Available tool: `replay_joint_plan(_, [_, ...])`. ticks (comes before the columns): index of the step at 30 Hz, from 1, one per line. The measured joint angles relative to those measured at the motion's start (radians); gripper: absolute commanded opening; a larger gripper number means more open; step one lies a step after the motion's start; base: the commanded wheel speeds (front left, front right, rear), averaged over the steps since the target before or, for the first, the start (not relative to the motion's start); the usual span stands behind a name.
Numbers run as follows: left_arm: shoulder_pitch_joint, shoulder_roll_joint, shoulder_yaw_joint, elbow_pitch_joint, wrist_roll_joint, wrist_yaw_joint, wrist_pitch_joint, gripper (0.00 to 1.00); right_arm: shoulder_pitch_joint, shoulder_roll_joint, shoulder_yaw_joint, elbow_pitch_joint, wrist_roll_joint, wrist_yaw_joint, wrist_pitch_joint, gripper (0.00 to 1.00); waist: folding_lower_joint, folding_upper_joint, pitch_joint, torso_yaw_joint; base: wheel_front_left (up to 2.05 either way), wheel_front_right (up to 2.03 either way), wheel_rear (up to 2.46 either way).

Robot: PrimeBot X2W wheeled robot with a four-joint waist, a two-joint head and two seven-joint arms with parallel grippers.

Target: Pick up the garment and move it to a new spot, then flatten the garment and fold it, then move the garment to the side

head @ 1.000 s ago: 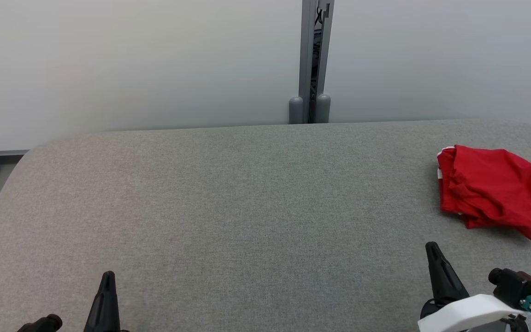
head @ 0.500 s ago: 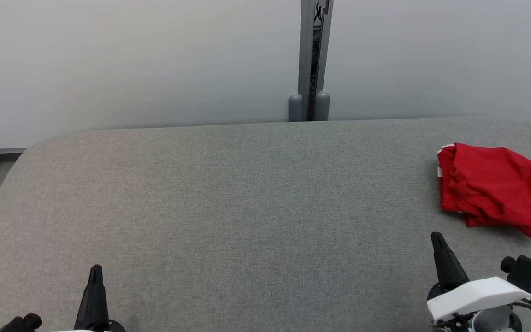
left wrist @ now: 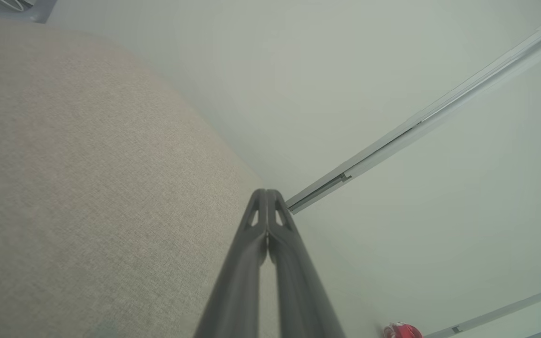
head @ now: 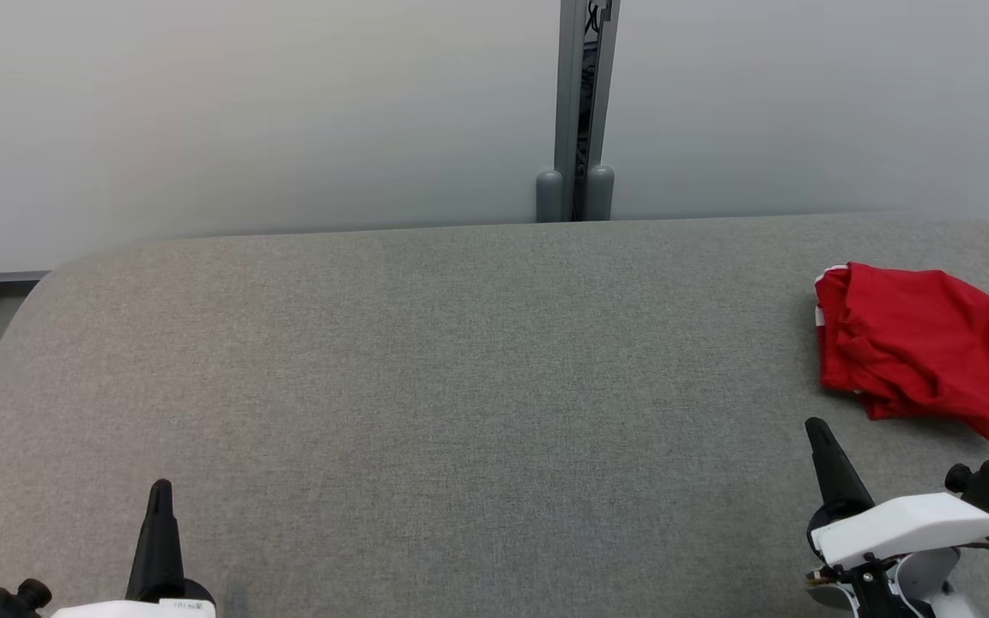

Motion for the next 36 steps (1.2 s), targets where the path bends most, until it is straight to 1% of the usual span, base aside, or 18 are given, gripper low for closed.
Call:
replay_joint_plan(19, [-0.025,0.001,0.029,-0.015,-0.204,-0.007,0.039,0.0,-0.055,-0.001,-0.023,0.035,0.21,0.0,0.068,0.0,0.0,0.0,0.01,-0.002,0.0,0.0,0.0])
replay_joint_plan(34, [-0.036,0.002,0.049,-0.022,-0.34,-0.009,0.065,0.0,-0.092,-0.001,-0.045,0.055,0.349,0.0,0.114,0.0,0.0,0.0,0.018,-0.004,0.0,0.0,0.0])
replay_joint_plan(36, [-0.038,0.002,0.051,-0.023,-0.356,-0.015,0.067,0.0,-0.099,-0.001,-0.047,0.056,0.365,0.0,0.12,0.0,0.0,0.0,0.019,-0.005,0.0,0.0,0.0])
